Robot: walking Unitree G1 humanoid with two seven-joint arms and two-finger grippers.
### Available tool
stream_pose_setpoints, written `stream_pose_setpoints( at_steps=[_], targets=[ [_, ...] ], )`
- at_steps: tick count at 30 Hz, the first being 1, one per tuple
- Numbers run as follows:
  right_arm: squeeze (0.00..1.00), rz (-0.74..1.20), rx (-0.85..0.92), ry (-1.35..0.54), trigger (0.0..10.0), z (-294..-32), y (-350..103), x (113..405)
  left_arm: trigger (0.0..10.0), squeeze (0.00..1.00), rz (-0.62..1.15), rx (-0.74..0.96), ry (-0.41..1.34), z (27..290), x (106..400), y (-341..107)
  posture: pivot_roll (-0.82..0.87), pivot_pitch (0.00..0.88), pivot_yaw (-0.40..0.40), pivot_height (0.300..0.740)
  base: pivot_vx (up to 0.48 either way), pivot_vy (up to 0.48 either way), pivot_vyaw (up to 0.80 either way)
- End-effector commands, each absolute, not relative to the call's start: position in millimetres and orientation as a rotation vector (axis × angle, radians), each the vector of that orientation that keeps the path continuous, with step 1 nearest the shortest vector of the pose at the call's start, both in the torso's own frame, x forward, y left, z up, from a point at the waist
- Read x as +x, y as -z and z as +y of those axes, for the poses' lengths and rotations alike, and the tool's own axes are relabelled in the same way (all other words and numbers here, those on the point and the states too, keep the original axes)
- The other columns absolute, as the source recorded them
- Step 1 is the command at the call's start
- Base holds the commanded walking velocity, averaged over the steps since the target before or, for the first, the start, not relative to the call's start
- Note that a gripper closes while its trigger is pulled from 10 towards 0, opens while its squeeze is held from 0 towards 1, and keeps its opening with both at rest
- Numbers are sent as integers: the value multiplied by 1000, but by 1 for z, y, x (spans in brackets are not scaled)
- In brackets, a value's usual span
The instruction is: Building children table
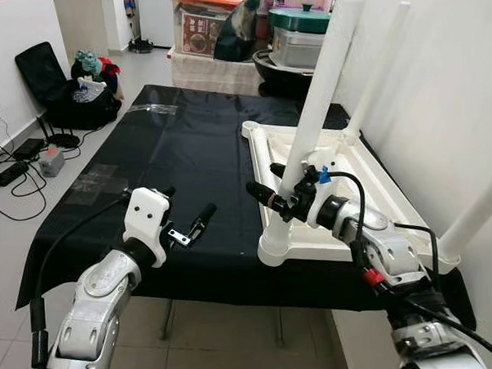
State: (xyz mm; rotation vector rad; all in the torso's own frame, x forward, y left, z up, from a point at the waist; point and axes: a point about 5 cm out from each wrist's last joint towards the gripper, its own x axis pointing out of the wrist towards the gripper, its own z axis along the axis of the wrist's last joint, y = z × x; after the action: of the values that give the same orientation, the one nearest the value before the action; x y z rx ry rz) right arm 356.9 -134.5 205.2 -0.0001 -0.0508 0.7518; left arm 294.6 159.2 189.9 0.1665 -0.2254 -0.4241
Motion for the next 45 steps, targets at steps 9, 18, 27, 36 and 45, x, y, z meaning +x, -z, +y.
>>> stream_pose_setpoints(
  at_steps=[9,18,27,36,45],
  targets=[
    [0,-40,11,-701,0,-144,-200,361,10000,0,-220,174,446,156,294,-187,135,0,-154,740,0,0,0],
    [0,-14,90,-154,0,-183,-192,369,10000,0,-219,173,443,156,294,-186,129,0,-153,740,0,0,0],
    [0,86,115,310,0,-223,-157,352,10000,0,-218,172,441,155,295,-185,123,0,-144,740,0,0,0],
    [0,108,135,612,0,-225,-149,330,10000,0,-215,175,428,154,297,-183,116,0,-143,740,0,0,0],
    [0,97,227,601,0,-204,-151,332,10000,0,-214,178,412,155,298,-183,118,0,-143,740,0,0,0]
  ],
)
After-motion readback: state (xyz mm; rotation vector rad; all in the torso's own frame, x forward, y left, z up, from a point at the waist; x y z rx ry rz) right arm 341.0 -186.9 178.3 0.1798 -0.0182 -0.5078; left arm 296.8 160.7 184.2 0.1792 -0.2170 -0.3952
